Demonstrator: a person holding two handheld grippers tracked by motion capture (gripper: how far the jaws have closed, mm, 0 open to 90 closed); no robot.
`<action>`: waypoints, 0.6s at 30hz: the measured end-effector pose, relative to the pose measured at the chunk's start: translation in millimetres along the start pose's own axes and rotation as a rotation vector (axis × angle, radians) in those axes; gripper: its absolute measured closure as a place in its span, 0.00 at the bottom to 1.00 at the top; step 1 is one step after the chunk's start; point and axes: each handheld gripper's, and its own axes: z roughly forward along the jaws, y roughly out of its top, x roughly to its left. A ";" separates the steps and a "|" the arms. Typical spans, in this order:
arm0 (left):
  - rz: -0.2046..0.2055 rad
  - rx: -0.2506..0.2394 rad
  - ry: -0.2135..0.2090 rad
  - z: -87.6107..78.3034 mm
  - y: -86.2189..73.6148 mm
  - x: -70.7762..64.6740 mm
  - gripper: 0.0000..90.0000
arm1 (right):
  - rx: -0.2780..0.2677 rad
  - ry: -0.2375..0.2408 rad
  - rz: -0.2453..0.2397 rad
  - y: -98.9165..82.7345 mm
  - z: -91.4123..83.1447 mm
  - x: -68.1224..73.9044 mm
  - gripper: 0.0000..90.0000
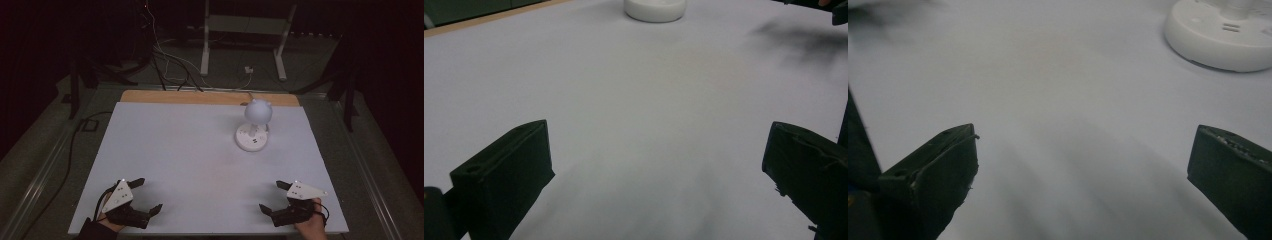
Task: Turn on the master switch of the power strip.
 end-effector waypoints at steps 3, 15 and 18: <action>-0.005 0.000 0.000 0.5 0.1 0.2 0.00 | 0.007 -0.020 -0.003 -1.3 0.8 0.1 0.00; -0.007 -0.002 -0.006 2.2 0.8 -0.6 0.00 | 0.005 -0.029 0.014 -0.7 0.7 -1.6 0.00; -0.003 -0.001 -0.009 2.7 1.1 -1.0 0.00 | 0.021 -0.005 0.012 1.1 0.1 -0.6 0.00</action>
